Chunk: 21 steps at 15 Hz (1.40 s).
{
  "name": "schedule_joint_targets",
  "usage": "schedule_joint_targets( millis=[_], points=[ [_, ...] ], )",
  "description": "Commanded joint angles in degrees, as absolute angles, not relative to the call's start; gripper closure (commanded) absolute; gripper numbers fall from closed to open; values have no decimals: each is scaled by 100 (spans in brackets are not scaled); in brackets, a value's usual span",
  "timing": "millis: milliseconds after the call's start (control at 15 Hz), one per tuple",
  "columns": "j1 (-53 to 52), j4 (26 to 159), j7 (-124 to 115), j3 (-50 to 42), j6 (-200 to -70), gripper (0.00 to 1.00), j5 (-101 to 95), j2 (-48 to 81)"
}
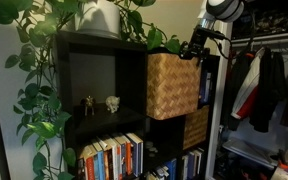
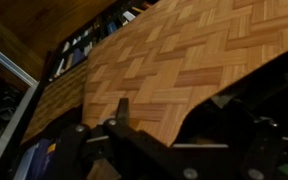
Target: Pull out the top brown basket then remove the black sock from the basket and close push in the brown basket
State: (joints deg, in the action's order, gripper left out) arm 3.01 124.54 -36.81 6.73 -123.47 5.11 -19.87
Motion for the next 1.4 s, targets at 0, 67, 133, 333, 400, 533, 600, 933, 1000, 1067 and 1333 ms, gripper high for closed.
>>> schedule_joint_targets(
  millis=[0,67,133,333,400,533,600,933,1000,1067,1333],
  points=[
    [196,12521,-3434,705,-12835,0,460,-2026],
    [180,12414,-3440,726,-12719,0,502,-2001],
    [179,12343,-3481,752,-12594,0,510,-1989],
    [129,11989,-3549,799,-11883,0,498,-1962],
    [119,11883,-3565,826,-11694,0,466,-1959],
    [104,11650,-3596,885,-11338,0,410,-1957],
    [97,11540,-3588,913,-11225,0,372,-1955],
    [-28,11254,-2884,846,-11491,0,555,-1789],
    [-56,11221,-2686,824,-11526,0,596,-1707],
    [-68,11197,-2541,810,-11548,0,631,-1621],
    [-172,11255,-1527,730,-11874,0,640,-1256]
  ],
)
